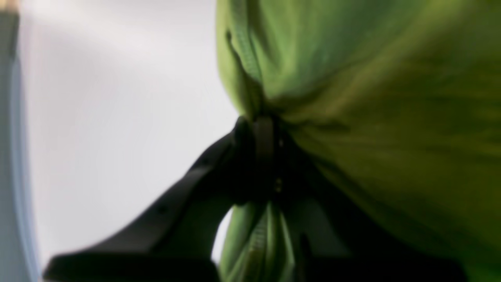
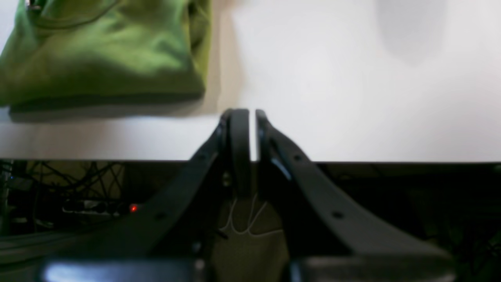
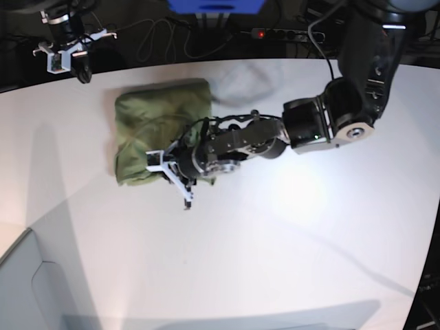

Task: Fold the T-shirt properly
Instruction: 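Drag the bundle edge with the left gripper toward the right gripper, flattening it, then open the left gripper and lift it away from the shirt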

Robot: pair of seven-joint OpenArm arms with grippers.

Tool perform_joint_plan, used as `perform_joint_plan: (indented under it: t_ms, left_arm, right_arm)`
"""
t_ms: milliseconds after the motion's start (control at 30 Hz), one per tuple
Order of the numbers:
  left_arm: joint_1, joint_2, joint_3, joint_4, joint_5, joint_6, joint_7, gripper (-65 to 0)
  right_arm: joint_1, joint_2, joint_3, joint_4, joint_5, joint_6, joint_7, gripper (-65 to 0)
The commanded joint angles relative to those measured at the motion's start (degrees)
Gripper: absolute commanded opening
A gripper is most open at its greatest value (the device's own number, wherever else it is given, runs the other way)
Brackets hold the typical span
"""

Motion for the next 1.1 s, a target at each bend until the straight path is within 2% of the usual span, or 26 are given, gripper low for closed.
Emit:
perform_joint_plan:
  t_ms: [0,100,300,433,500,733,1000,1067]
  left_arm:
    - [-1.65,0.75,-0.38,0.62,0.83,-2.03,-1.05,-65.0]
    - [-1.65,1.55,-0.38,0.62,1.98,-6.16,-1.05,-65.0]
    - [-1.65,0.93,-0.38,0.62,1.98,-6.16,-1.05,-65.0]
    - [-1.65,0.75,-0.38,0.53,2.06,-6.16,-0.96,-56.2]
    - [-1.65,0.23,-0.38,0.53,2.06,-6.16,-0.96,-53.8]
    - [1.08,-0.39,-8.07,0.62,2.15,-6.16,-0.96,-53.5]
    - [1.08,-0.30,-8.51,0.70,2.24,-6.16,-0.96,-53.4]
    - [1.08,-0.30,-8.51,0.88,2.24,-6.07,0.53,-53.3]
  right_arm:
    - [-0.67,0.37,0.25,0.79,1.12,1.08,1.55,-65.0]
    - [-0.76,0.37,0.25,0.79,1.12,1.08,1.55,-65.0]
    - [-0.76,0.37,0.25,0.79,1.12,1.08,1.55,-65.0]
    - [-0.49,0.37,0.07,0.79,1.12,1.08,1.55,-65.0]
    - [-0.32,0.37,-0.02,0.79,1.12,1.08,1.55,-65.0]
    - [-0.32,0.37,-0.02,0.79,1.12,1.08,1.55,-65.0]
    - [-0.76,0.37,-0.02,0.79,1.12,1.08,1.55,-65.0]
    - [-0.84,0.37,-0.02,0.79,1.12,1.08,1.55,-65.0]
